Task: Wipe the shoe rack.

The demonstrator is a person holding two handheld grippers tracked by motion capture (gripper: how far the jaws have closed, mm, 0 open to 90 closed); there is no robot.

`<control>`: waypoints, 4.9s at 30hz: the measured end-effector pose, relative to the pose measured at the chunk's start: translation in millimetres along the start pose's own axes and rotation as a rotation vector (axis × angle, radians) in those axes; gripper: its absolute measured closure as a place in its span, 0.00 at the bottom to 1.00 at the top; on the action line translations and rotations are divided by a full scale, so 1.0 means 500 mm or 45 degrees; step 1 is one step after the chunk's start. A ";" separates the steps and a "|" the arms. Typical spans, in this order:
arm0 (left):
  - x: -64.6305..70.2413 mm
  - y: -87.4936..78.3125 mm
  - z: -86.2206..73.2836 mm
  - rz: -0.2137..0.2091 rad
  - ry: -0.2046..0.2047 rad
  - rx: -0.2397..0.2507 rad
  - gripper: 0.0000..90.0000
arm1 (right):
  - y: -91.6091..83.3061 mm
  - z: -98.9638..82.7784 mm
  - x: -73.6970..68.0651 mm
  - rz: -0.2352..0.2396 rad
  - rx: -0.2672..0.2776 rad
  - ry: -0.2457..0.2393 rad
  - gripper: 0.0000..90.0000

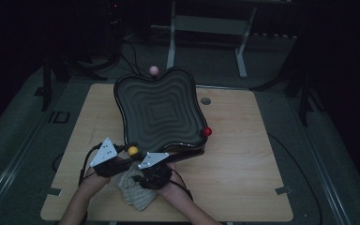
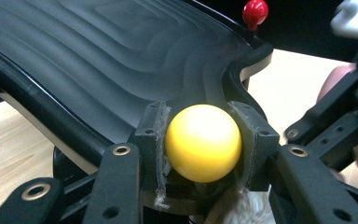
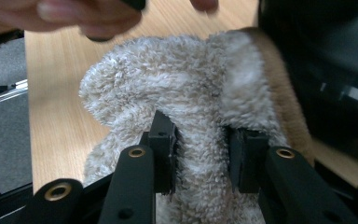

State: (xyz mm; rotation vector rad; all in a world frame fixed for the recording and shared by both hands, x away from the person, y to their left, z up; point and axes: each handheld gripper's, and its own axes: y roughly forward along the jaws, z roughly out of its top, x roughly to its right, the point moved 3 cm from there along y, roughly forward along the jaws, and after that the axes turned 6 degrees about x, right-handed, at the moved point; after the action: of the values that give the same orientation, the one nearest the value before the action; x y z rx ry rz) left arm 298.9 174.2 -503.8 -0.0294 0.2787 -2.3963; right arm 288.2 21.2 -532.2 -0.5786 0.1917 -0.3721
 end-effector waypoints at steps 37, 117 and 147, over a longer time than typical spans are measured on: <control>0.000 0.000 0.000 -0.005 -0.004 0.001 0.65 | -0.143 -0.017 0.051 -0.039 0.072 0.023 0.73; -0.002 -0.001 -0.002 -0.022 -0.006 0.014 0.65 | -0.292 -0.113 0.188 -0.381 0.101 0.270 0.73; -0.003 -0.001 -0.002 -0.041 -0.013 0.014 0.65 | -0.356 -0.141 0.268 -0.574 0.136 0.366 0.74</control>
State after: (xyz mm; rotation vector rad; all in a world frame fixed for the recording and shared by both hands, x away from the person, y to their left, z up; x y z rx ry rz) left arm 299.5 175.6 -504.7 -0.0415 0.2624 -2.4289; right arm 339.9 -204.5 -499.4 -0.4579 0.3156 -0.8996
